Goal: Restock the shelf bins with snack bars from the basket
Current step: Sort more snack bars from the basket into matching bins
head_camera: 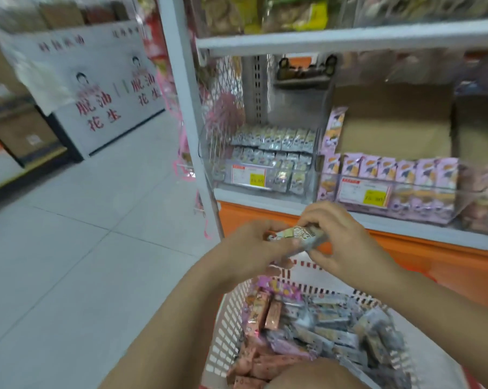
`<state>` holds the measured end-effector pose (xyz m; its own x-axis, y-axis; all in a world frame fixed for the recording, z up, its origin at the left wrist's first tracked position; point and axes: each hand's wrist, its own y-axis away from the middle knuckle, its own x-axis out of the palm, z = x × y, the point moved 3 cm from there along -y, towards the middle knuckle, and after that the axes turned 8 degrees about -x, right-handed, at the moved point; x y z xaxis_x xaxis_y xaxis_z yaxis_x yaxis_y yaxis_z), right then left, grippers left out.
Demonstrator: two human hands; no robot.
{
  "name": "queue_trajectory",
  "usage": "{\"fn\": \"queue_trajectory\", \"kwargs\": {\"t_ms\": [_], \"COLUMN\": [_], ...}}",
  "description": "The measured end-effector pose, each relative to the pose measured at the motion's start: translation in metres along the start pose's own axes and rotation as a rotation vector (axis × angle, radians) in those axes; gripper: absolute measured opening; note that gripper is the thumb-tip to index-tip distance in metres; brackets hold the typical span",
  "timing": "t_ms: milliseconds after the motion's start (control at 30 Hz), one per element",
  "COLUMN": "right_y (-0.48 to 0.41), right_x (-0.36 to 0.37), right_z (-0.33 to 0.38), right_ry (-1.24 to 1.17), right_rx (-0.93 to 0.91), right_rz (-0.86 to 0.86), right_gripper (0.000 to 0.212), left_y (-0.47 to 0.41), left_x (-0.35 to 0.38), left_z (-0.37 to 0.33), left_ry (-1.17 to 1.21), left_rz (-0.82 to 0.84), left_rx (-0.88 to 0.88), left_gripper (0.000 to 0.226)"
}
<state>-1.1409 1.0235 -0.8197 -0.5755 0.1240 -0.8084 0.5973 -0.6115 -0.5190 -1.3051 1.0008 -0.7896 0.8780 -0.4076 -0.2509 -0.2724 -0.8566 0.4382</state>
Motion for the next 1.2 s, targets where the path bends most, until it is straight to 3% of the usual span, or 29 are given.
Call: {"fn": "queue_trajectory", "kwargs": {"t_ms": [100,267,433,567,700,800,867,1000,1200], "right_y": [0.001,0.012,0.009,-0.009,-0.033,-0.051,-0.063,-0.093,-0.176], "right_x": [-0.031,-0.063,-0.052,-0.037,-0.027,-0.021,-0.019,-0.016,0.012], "right_z": [0.002,0.005,0.029,0.033,0.026,0.013,0.001,-0.021,-0.053], "right_ry": [-0.031,-0.11,-0.098,0.013,0.161,0.189,0.148,0.063,0.092], "right_rx": [0.053,0.152,0.003,-0.093,-0.194,-0.147,-0.093,0.034,0.171], "right_rz": [-0.053,-0.031,0.104,0.254,0.285,0.265,0.22,0.11,0.138], "right_gripper": [0.056,0.049,0.048,0.049,0.041,0.034,0.032,0.032,0.034], "left_y": [0.006,0.002,-0.013,-0.018,-0.029,-0.041,-0.047,-0.058,-0.061], "left_x": [0.011,0.014,0.01,-0.003,-0.017,-0.023,-0.024,-0.031,-0.062], "left_z": [-0.003,-0.005,-0.011,-0.014,-0.008,-0.013,-0.017,-0.015,0.009], "left_ry": [0.173,0.452,0.686,0.708,0.684,0.689,0.702,0.734,0.746], "left_rz": [-0.082,-0.233,-0.342,-0.335,-0.377,-0.29,-0.246,-0.325,-0.59], "left_rx": [0.047,0.118,0.138,0.139,0.147,0.238,0.273,0.227,0.119], "left_gripper": [0.027,0.035,0.053,0.064,0.032,0.018,0.02,0.016,0.025]}}
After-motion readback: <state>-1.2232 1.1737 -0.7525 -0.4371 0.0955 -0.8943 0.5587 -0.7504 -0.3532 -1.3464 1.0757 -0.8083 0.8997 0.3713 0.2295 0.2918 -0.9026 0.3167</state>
